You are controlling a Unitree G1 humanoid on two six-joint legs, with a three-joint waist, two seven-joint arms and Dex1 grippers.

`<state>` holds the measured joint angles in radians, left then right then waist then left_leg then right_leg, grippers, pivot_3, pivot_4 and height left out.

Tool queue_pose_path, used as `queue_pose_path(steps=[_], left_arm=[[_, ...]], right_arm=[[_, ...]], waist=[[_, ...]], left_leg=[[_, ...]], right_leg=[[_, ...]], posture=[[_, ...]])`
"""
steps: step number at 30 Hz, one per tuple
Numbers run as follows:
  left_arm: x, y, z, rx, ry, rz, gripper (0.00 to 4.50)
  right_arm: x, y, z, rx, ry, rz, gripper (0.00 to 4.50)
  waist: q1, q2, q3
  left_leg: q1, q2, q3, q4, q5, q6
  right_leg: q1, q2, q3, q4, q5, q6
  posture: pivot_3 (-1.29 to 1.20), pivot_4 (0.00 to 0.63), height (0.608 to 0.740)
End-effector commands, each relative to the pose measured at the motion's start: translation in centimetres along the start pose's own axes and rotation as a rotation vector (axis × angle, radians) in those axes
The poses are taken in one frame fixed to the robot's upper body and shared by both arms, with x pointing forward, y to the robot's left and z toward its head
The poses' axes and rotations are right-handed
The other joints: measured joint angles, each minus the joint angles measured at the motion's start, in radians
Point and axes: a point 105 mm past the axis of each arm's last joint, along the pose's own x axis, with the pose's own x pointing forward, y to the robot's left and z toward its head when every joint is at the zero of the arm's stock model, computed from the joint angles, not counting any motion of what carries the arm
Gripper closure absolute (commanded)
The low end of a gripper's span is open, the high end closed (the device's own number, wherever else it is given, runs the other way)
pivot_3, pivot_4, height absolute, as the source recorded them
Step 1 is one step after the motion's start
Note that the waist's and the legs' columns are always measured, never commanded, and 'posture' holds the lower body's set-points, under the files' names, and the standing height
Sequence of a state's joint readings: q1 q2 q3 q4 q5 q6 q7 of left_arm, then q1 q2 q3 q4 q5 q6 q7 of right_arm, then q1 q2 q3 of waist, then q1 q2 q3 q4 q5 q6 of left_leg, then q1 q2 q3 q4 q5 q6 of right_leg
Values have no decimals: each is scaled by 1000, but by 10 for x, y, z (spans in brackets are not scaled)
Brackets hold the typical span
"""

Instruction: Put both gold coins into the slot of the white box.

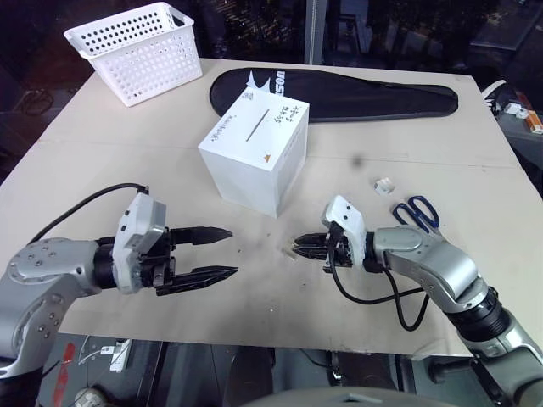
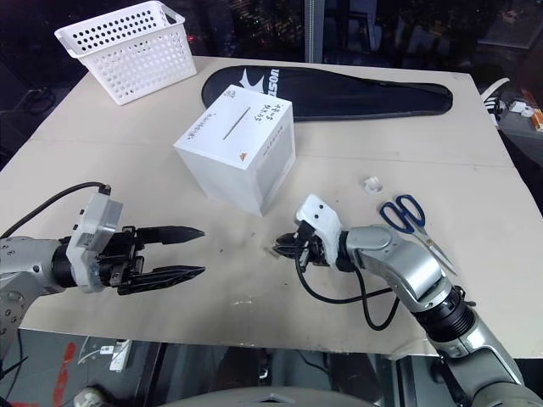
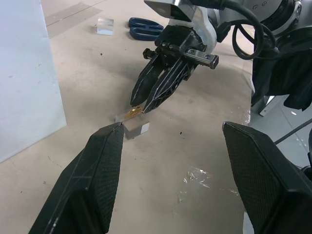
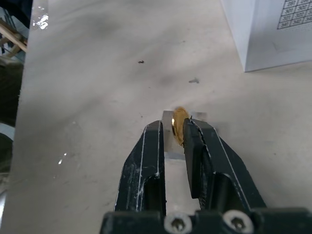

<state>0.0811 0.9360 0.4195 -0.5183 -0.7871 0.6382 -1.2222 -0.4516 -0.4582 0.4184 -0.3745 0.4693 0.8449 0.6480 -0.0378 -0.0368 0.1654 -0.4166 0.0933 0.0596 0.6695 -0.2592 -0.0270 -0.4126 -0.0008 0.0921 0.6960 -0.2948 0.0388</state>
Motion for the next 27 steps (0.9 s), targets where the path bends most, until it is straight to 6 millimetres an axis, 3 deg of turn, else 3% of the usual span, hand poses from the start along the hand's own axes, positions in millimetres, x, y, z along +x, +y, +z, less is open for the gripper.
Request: queue_pose_path(steps=[1,4,7,15,21,27], left_arm=[[1,-4,4,26,-13,-15,1233],[2,-4,4,28,-15,-13,1233],[2,-4,3,30,-16,-10,1233],[3,-2,2,29,-22,-9,1233],[9,-1,6,-2,-56,-28,1233],[22,3,20,-38,-125,-66,1233]], right_arm=[[-1,-1,10,-34,-30,-4,3771],[0,-3,10,-32,-29,-8,3771],[1,-3,10,-29,-32,-9,4491],[-2,-4,12,-25,-43,-4,4491],[-23,-2,40,-10,-178,26,4491],[-46,13,67,2,-283,114,4491]], waist=[[0,0,0],[0,0,0],[0,0,0],[-1,0,0],[0,0,0],[1,0,0]], left_leg=[[0,0,0,0,0,0],[0,0,0,0,0,0],[0,0,0,0,0,0],[0,0,0,0,0,0],[0,0,0,0,0,0],[0,0,0,0,0,0]], right_leg=[[0,0,0,0,0,0],[0,0,0,0,0,0],[0,0,0,0,0,0],[0,0,0,0,0,0],[0,0,0,0,0,0],[0,0,0,0,0,0]], posture=[[0,150,740],[0,150,740],[0,150,740],[0,150,740],[0,150,740],[0,150,740]])
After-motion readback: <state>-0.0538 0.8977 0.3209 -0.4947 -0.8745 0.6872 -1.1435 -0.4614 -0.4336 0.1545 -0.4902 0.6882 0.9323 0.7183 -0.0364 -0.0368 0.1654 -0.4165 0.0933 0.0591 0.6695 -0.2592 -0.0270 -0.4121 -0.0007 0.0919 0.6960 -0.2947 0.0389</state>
